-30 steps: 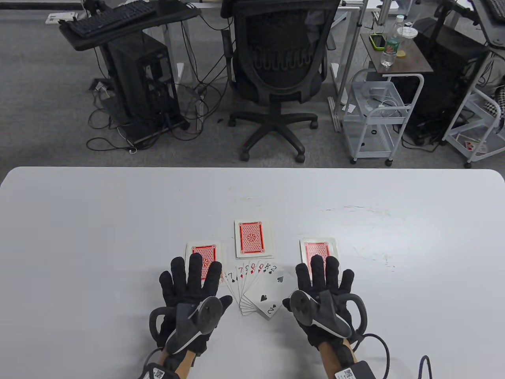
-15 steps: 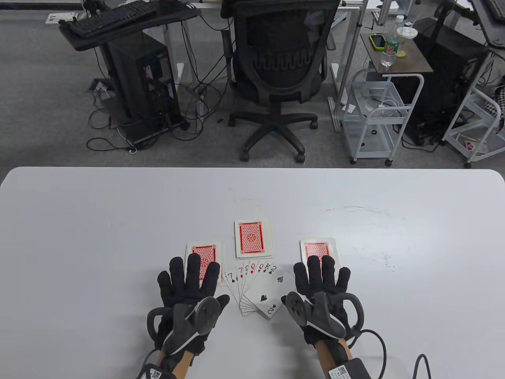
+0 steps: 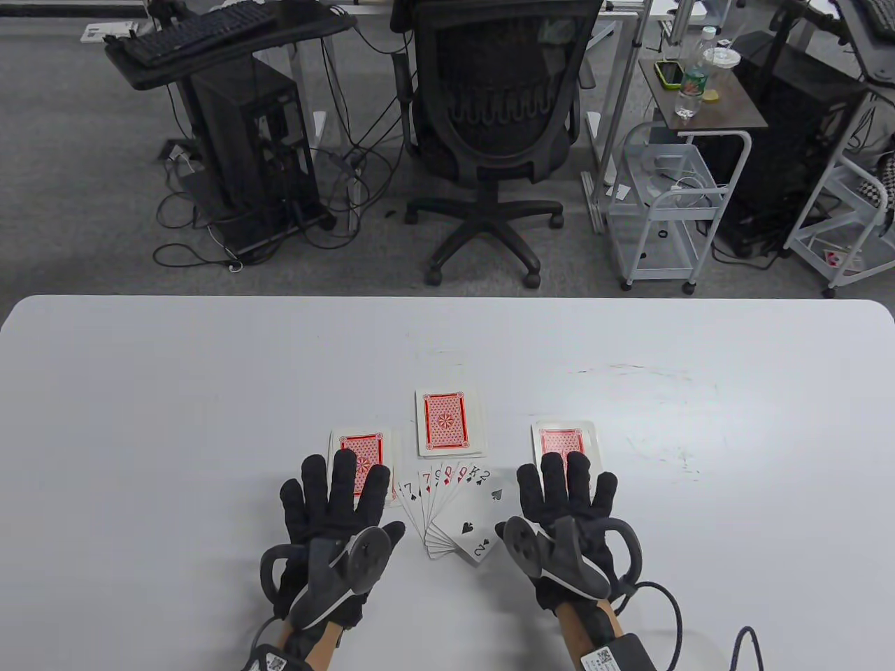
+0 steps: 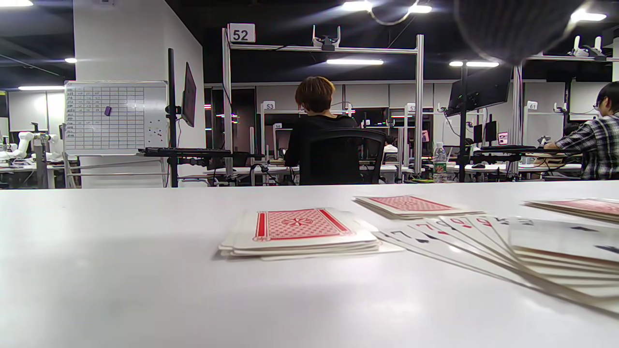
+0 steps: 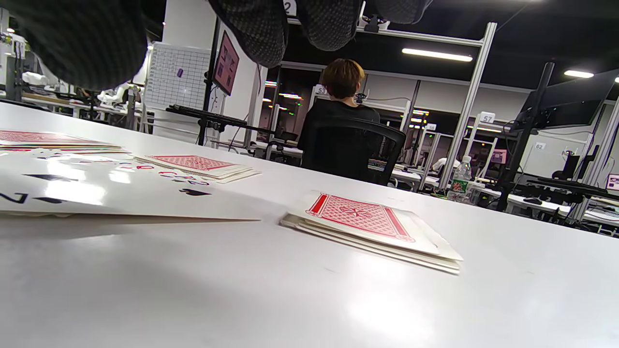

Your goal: Four-player card dealing with fan arrangement

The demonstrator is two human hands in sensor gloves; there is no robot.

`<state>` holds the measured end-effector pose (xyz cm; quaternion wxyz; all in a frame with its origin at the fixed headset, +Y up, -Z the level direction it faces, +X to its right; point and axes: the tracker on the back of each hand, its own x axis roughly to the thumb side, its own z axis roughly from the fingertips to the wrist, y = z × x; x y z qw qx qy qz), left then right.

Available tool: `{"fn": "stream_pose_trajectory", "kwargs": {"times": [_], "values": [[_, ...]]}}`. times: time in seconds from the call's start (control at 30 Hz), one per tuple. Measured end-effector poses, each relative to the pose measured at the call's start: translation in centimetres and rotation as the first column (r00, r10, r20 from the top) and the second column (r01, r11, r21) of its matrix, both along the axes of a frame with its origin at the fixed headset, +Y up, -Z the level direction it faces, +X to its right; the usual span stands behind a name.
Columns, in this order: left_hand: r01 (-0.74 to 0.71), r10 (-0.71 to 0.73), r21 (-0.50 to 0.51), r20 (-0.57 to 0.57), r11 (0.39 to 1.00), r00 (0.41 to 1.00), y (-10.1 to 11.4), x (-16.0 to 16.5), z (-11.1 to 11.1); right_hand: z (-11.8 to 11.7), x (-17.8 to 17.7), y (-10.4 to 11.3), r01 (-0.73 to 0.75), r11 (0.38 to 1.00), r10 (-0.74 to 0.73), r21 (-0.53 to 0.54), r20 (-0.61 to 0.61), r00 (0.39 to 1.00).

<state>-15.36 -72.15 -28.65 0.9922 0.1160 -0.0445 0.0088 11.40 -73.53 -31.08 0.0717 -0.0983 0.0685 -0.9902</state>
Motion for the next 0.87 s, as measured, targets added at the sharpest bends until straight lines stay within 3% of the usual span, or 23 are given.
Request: {"fn": "stream_pose_trajectory", "kwargs": {"times": [0.87], "values": [[-0.005, 0.005, -0.004, 0.002, 1.000, 1.000, 0.02, -0.06, 0.04, 0.08, -0.43, -0.01, -0.010, 1.000, 0.010, 0.001, -0.002, 1.000]]}}
